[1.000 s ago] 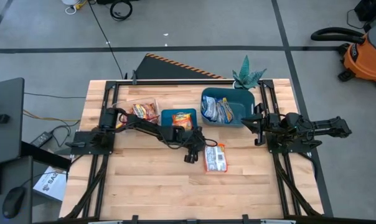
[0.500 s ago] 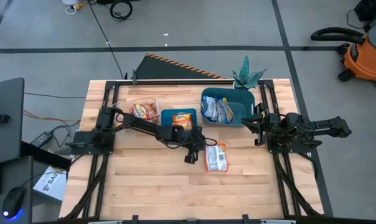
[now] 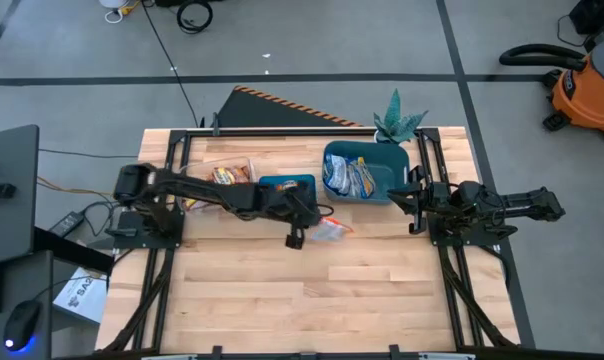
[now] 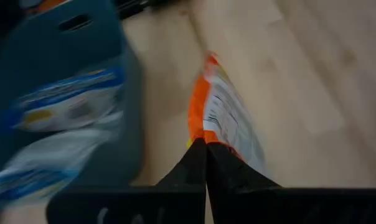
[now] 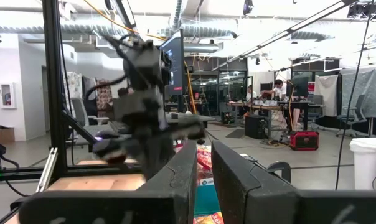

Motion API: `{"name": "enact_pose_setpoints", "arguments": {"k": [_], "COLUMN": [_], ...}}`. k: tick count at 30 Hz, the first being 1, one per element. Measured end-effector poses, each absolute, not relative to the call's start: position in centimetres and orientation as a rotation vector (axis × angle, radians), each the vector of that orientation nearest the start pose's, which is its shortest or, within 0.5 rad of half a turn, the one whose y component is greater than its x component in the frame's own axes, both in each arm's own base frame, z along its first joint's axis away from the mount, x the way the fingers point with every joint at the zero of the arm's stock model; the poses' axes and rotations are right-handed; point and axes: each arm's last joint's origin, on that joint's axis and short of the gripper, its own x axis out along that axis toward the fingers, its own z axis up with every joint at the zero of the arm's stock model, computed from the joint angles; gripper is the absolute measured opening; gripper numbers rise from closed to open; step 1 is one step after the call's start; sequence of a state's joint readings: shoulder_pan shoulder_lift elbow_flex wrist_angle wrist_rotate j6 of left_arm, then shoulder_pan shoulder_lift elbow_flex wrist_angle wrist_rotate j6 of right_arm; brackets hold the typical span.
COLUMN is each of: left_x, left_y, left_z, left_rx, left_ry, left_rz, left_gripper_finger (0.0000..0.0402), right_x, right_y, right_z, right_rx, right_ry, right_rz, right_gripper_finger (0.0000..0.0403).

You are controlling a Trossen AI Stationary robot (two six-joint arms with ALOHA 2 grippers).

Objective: Sort Maruchan noodles
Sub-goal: Put the orange noodle pack into the blue bin

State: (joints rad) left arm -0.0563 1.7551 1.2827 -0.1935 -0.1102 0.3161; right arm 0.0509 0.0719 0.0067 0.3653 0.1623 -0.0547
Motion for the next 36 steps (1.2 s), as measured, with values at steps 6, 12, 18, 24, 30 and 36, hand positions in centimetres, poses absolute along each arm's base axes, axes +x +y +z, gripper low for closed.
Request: {"name": "enact_pose_setpoints", "arguments": {"k": [6,12,18,24,30,36], "left_x": [34.9,31.5,31.0,31.1,30.8,31.2], "left_y": [-0.6,2.3,6.1,8.4,7.6,5.5], "left_z": [29.2,33.0,31.5,28.5,27.4,26.8], "left_rx": [0.508,0.614,0.556,0.545,0.407,0.263], "left_ry": [0.725,0.724,0.842,0.928,0.940,0.925], "left_rz": [0.129,0.327,0.391,0.399,0.232,0.055], "left_gripper_finger": [0.0001,0.0001,0.0001,0.0000,0.0013,0.0025], "right_x": [9.7,9.7,9.7,9.7,9.7,9.7], "right_y": [0.0,0.0,0.0,0.0,0.0,0.0], "right_z": [19.5,19.5,19.5,19.5,19.5,19.5], "right_rx": [-0.022,-0.022,-0.022,-0.022,-0.022,-0.022], "right_ry": [-0.296,-0.296,-0.296,-0.301,-0.300,-0.300], "right_rz": [-0.119,-0.118,-0.119,-0.119,-0.119,-0.119], "right_gripper_finger": [0.0055,0.0055,0.0055,0.0055,0.0055,0.0055]}}
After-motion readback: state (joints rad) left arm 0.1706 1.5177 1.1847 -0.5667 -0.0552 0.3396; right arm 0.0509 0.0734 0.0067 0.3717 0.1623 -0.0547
